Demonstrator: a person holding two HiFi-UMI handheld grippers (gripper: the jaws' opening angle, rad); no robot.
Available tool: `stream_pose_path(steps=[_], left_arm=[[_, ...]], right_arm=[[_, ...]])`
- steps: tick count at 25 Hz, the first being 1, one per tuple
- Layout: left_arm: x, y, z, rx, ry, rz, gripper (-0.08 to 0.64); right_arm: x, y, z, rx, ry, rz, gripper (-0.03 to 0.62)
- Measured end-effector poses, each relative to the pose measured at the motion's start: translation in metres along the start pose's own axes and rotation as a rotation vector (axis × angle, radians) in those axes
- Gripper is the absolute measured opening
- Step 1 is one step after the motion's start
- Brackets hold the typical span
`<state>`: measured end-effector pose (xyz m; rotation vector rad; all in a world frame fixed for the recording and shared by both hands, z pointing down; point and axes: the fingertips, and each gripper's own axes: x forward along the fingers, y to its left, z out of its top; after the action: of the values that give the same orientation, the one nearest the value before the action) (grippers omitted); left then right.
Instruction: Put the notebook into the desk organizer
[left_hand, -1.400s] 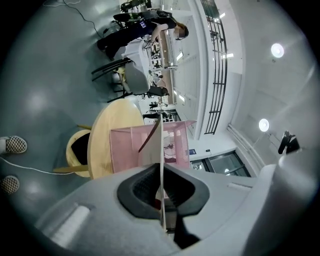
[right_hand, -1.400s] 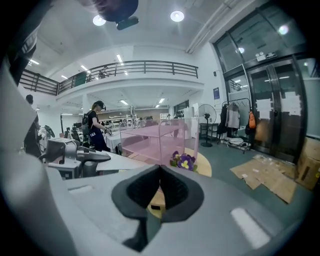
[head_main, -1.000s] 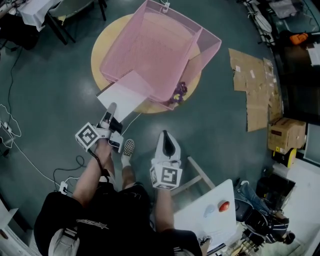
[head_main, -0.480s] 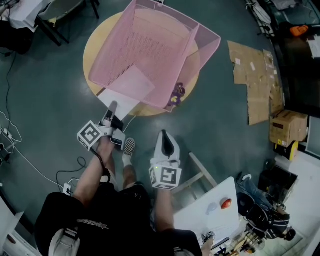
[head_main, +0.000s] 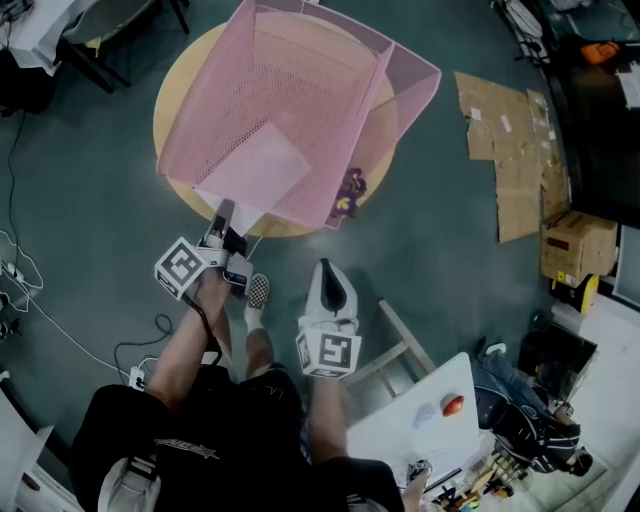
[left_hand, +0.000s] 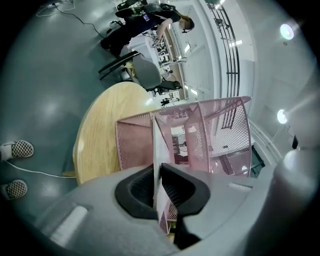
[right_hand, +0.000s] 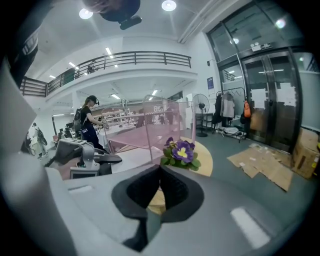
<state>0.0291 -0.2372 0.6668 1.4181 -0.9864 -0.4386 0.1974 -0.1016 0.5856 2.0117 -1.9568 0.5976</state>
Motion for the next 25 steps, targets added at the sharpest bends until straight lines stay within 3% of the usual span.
stream_pose_path(steps=[5,8,10,17,25], left_arm=[[0.006,0.002,0.001,0.019,-0.014,0.032,0.037],[0.008,-0.005,-0.001,0.003,-0.022,0.000,0.053],[0.008,-0.008,-0.001,0.003,-0.021,-0.008,0.144],[0.006,0.003,-0.003,0.062,-0.008,0.055,0.261],[-0.017,0.003,-0.009,0.112,0.011,0.071,0.285]], right_arm=[[0.004,-0.002,-0.002,0.005,0.002,-0.003,0.006],[0.005,-0.005,-0.002,0.009,0.002,-0.001,0.006],[0.004,-0.006,-0.002,0.006,0.003,-0.001,0.006],[0.000,-0.005,-0.004,0.009,0.001,0.007,0.006],[-0.012,-0.003,-0.002,0.001,-0.018,0.011,0.006]])
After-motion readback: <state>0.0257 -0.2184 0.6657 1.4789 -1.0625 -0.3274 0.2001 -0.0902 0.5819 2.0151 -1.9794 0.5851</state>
